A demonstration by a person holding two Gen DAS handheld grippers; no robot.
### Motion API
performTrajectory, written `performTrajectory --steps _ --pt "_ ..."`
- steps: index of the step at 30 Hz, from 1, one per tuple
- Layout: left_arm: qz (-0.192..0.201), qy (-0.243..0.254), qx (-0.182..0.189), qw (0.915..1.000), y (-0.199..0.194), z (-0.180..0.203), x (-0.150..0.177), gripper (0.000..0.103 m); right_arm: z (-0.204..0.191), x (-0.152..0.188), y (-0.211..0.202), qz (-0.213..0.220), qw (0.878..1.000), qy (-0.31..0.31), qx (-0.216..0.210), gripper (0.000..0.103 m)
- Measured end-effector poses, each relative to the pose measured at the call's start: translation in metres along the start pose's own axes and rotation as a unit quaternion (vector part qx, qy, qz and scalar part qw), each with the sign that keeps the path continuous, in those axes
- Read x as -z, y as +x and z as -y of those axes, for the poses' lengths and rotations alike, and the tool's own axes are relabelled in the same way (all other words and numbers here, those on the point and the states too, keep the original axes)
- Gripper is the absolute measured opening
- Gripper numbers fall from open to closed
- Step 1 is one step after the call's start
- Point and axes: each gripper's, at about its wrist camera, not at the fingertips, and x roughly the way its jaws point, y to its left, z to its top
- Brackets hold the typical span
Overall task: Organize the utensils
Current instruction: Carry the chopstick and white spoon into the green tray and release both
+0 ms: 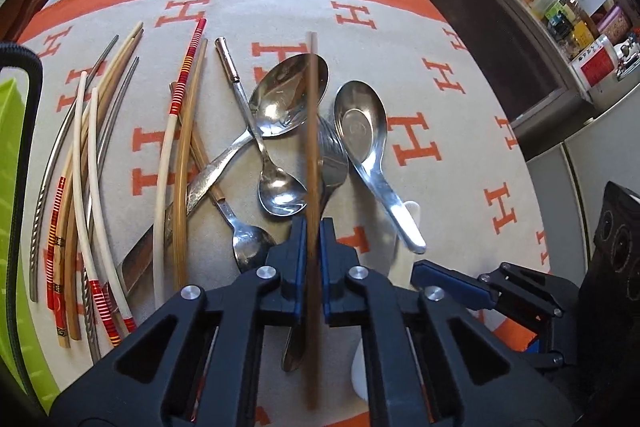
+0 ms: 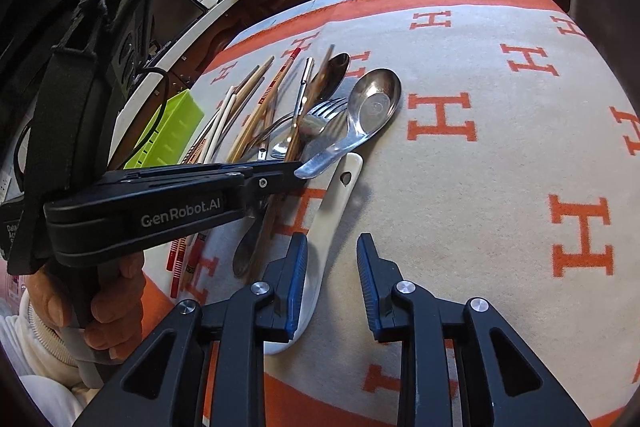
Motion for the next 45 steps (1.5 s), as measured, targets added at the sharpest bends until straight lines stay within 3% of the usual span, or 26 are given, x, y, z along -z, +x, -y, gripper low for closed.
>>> performTrajectory --steps 4,12,14,16,20,30,36,45 --pt "0.020 0.005 -0.004 0.9998 -0.013 -0.003 0.003 0.004 -0.003 -0.005 0.001 0.007 1.000 0.000 0.005 0.039" --pt "0.036 -0.005 0.001 0.9994 -0.050 -0.021 0.014 0.004 -0.021 -0.013 0.015 0.009 0.999 -0.040 0.036 0.039" --pt "0.043 -0.012 0.005 0.9990 -0.065 -0.029 0.018 0.004 -0.029 -0.011 0.018 0.010 0.997 -0.058 0.048 0.035" --pt "0.051 -0.016 0.000 0.9985 -0.081 -0.037 0.022 0.004 -0.036 -0.008 0.020 0.006 0.996 -0.069 0.051 0.018" --pt "0.070 -0.024 -0.027 0.9969 -0.118 -0.056 0.036 0.004 -0.045 -0.001 0.019 0.001 0.997 -0.068 0.039 0.008" --pt "0.123 -0.065 -0.137 0.9807 -0.203 -0.136 0.077 0.004 -0.093 0.005 -0.005 0.015 0.996 -0.083 0.002 0.007" --pt "0.113 -0.093 -0.171 0.9742 -0.201 -0.201 0.098 0.004 -0.147 -0.022 -0.015 0.025 0.995 -0.087 -0.048 0.006" --pt "0.087 -0.105 -0.133 0.9817 -0.168 -0.243 0.121 0.004 -0.254 -0.080 0.026 0.011 0.992 -0.076 -0.097 0.006"
